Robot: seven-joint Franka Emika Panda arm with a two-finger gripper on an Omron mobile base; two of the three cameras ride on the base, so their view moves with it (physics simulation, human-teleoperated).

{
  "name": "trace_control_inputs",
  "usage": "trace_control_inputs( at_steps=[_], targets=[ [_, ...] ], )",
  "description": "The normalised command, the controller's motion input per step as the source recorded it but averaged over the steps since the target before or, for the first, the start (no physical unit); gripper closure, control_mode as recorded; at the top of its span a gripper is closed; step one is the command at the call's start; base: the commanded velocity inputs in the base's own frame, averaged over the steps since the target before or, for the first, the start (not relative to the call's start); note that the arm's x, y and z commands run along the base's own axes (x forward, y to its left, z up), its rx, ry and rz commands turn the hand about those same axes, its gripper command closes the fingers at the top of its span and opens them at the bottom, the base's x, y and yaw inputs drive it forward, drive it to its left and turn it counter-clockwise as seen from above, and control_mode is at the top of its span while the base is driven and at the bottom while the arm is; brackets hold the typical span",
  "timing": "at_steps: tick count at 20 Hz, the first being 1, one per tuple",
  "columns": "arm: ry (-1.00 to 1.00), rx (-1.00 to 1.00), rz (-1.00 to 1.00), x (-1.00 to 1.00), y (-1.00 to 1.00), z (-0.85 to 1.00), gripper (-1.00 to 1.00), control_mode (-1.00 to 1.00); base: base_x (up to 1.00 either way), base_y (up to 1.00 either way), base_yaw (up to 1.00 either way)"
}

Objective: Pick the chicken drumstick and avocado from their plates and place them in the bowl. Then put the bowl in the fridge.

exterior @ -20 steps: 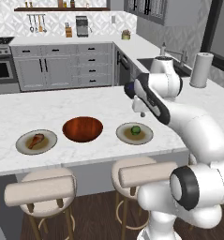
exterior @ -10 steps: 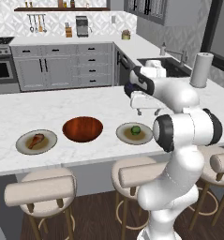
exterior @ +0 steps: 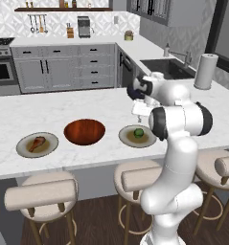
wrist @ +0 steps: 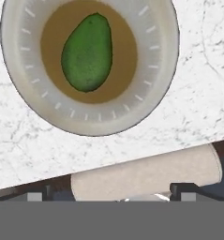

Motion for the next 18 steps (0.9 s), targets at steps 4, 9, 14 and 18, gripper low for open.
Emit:
trace_control_inputs(
  at_steps=[4, 9, 14, 18],
  targets=[
    [-0.02, -0.04, -0.09, 0.40, 0.00, -0.79, -1.00, -1.00, 0.00, 0.00, 0.00],
    [-0.05, -0.04, -0.06, 0.32, 0.10, -0.41, -1.00, -1.00, 0.00, 0.00, 0.00],
    [0.00, 0.00, -0.03, 0.33, 0.09, -0.05, -1.00, -1.00, 0.00, 0.00, 0.00],
    [-0.02, 0.00, 0.00, 0.31, 0.00, -0.31, -1.00, -1.00, 0.00, 0.00, 0.00]
  ],
)
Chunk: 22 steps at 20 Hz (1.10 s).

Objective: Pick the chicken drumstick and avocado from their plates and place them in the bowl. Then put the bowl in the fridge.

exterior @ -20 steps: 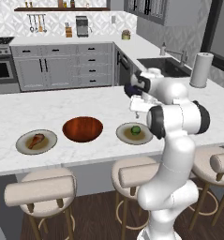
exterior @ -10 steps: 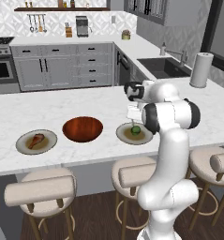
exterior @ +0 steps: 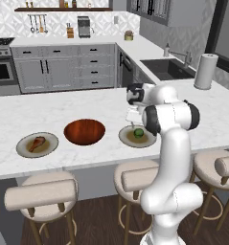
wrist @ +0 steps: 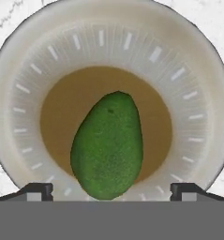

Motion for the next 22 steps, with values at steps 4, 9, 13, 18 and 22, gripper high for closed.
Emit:
trace_control_inputs(
  at_steps=[4, 9, 13, 18, 22],
  targets=[
    [-0.01, 0.00, 0.00, 0.42, 0.00, -0.41, -1.00, -1.00, 0.00, 0.00, 0.00],
    [0.01, 0.00, 0.00, -0.12, 0.00, -0.26, -1.00, -1.00, 0.00, 0.00, 0.00],
    [0.00, 0.00, 0.00, -0.14, 0.05, -0.19, -1.00, -1.00, 0.00, 0.00, 0.00],
    [0.00, 0.00, 0.00, -0.06, 0.09, -0.15, -1.00, -1.00, 0.00, 0.00, 0.00],
    [0.00, 0.00, -0.02, 0.00, 0.03, -0.06, 1.00, -1.00, 0.00, 0.00, 0.00]
  ],
)
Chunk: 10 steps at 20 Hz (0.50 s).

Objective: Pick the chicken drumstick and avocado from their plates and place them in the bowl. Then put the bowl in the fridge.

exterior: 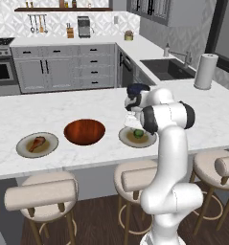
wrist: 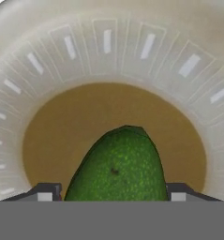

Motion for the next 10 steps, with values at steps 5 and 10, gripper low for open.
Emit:
trace_control_inputs(
  at_steps=[5, 10],
  targets=[
    [-0.06, 0.00, -0.03, 0.00, 0.00, 0.03, 1.00, -1.00, 0.00, 0.00, 0.00],
    [-0.39, -0.13, 0.14, -0.19, 0.39, 0.62, 1.00, -1.00, 0.00, 0.00, 0.00]
  ],
)
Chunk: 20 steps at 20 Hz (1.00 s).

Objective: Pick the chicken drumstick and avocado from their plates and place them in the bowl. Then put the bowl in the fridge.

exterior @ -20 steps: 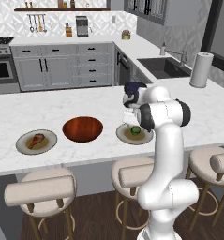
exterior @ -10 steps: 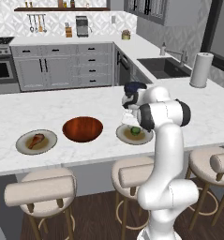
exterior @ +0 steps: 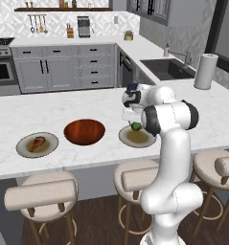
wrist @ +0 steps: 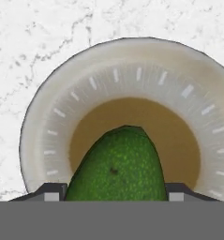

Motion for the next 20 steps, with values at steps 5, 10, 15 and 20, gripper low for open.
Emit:
trace_control_inputs(
  at_steps=[5, 10, 15, 20],
  targets=[
    [-0.49, -0.21, 0.35, -0.32, 0.80, 0.97, 1.00, -1.00, 0.00, 0.00, 0.00],
    [-0.27, -0.10, 0.48, -0.02, 0.87, 0.77, 1.00, -1.00, 0.00, 0.00, 0.00],
    [0.00, -0.04, 0.53, 0.00, 1.00, 0.48, 1.00, -1.00, 0.00, 0.00, 0.00],
    [0.03, -0.09, 0.47, -0.02, 0.91, -0.02, 1.00, -1.00, 0.00, 0.00, 0.00]
  ],
)
